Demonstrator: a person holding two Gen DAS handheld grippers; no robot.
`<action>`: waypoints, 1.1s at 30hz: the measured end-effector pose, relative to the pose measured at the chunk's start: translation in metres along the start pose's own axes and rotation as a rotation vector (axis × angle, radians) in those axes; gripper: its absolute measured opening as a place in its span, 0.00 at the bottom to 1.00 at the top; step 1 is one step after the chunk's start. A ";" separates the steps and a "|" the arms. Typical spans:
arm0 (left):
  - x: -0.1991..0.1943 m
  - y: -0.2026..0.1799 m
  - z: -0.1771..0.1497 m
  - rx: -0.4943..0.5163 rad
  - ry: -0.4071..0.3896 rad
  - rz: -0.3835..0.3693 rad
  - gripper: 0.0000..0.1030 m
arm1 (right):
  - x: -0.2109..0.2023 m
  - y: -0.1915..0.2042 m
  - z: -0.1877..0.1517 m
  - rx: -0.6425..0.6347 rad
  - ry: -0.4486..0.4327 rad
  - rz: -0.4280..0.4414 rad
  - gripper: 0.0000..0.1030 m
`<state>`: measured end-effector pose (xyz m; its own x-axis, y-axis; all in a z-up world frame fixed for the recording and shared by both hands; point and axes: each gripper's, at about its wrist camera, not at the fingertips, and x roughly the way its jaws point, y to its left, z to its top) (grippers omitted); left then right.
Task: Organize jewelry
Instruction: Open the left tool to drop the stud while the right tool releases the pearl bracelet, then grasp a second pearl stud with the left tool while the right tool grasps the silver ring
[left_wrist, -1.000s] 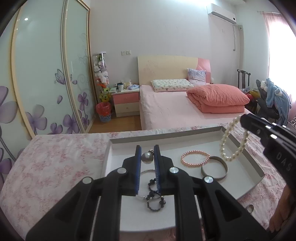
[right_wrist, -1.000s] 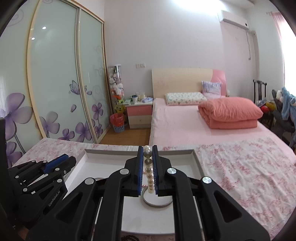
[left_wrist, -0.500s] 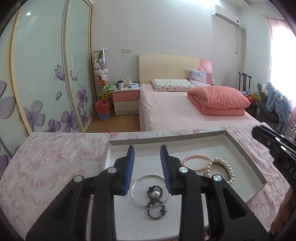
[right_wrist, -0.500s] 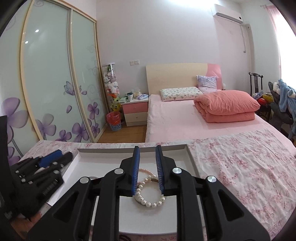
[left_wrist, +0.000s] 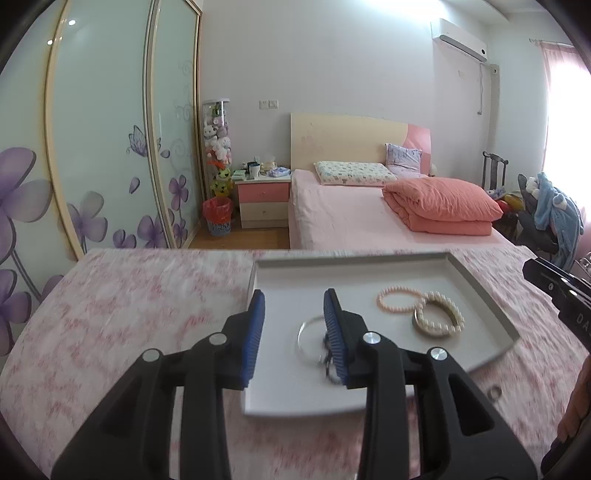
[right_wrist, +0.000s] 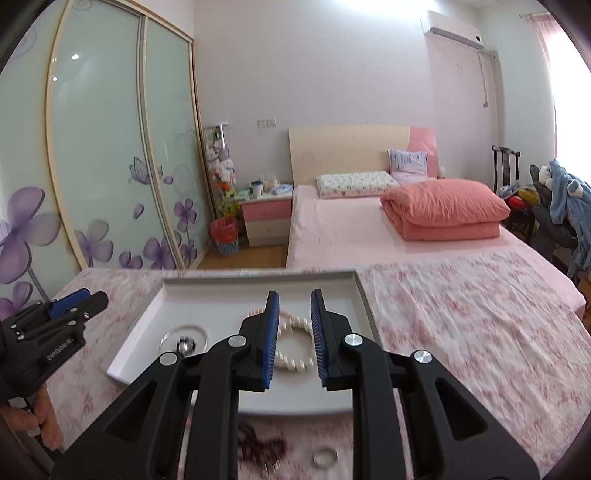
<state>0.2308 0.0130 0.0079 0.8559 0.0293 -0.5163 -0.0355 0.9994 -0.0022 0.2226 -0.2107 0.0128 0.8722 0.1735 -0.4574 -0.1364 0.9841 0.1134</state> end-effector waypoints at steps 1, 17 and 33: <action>-0.004 0.001 -0.004 0.001 0.007 -0.005 0.34 | -0.002 -0.003 -0.005 -0.001 0.022 -0.003 0.18; -0.037 0.015 -0.064 0.012 0.119 -0.080 0.49 | 0.011 -0.022 -0.087 -0.035 0.372 0.004 0.35; -0.038 0.007 -0.078 0.040 0.167 -0.125 0.54 | 0.034 -0.015 -0.083 -0.065 0.400 -0.049 0.22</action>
<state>0.1573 0.0172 -0.0394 0.7548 -0.0951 -0.6490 0.0886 0.9952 -0.0427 0.2150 -0.2170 -0.0774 0.6284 0.1146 -0.7694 -0.1398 0.9896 0.0332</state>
